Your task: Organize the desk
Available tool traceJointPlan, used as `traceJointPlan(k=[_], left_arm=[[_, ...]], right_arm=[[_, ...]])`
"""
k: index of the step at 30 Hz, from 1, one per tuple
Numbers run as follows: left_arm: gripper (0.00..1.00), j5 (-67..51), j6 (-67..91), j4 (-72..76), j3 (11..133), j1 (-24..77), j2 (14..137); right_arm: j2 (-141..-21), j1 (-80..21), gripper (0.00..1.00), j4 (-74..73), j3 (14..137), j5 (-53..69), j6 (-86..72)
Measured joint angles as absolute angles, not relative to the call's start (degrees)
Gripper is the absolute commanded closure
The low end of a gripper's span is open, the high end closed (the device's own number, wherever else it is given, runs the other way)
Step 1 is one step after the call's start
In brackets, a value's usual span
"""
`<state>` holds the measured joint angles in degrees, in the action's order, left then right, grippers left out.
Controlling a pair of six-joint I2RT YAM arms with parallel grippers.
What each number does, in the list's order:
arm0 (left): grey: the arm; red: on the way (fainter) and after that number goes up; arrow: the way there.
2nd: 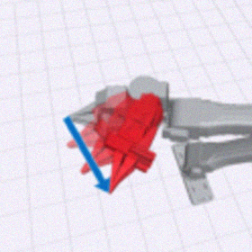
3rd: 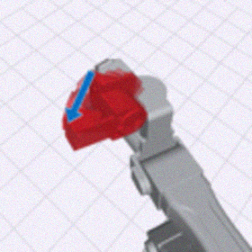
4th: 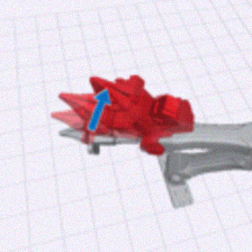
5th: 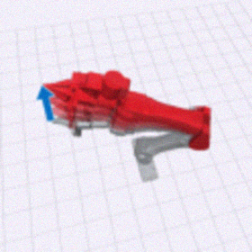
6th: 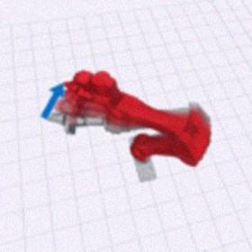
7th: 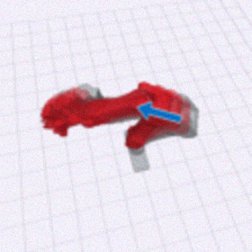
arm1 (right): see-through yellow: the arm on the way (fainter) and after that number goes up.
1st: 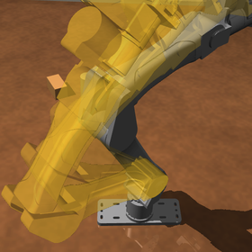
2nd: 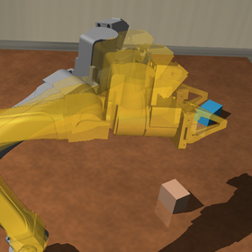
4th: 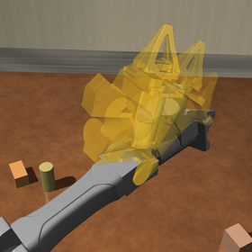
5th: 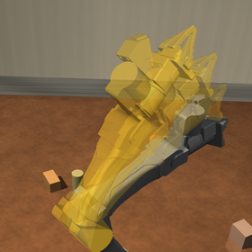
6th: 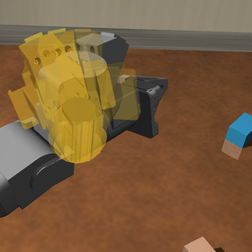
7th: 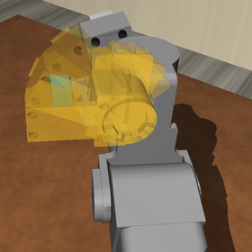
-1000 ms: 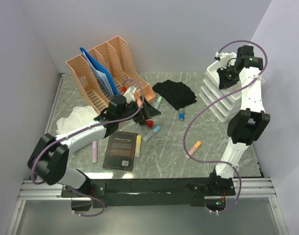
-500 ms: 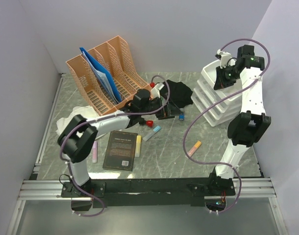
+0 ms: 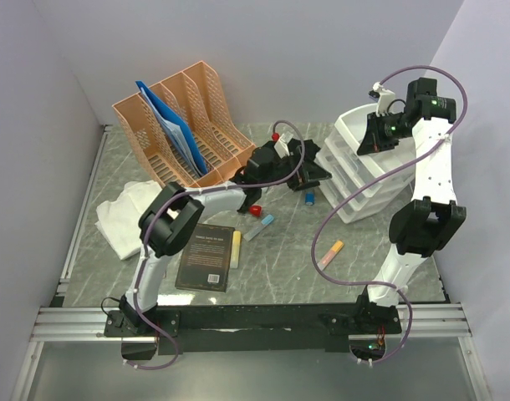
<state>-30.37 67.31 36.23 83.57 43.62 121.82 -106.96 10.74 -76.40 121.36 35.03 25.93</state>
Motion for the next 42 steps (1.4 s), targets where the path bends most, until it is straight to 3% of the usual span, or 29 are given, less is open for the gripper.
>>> traceJointPlan(k=[12,26,42], left_arm=[[0.01,-19.4,75.24,45.98,87.77,45.89,128.99],[0.01,-5.17,79.9,47.4,91.64,47.29,132.79],[0.0,1.58,82.78,35.31,98.65,49.06,134.1]], right_arm=[[-106.8,10.74,1.0,-76.25,120.62,39.31,23.81],[-106.8,10.81,1.0,-75.68,120.62,41.56,21.58],[-106.8,11.38,1.0,-73.47,119.55,40.88,20.86]])
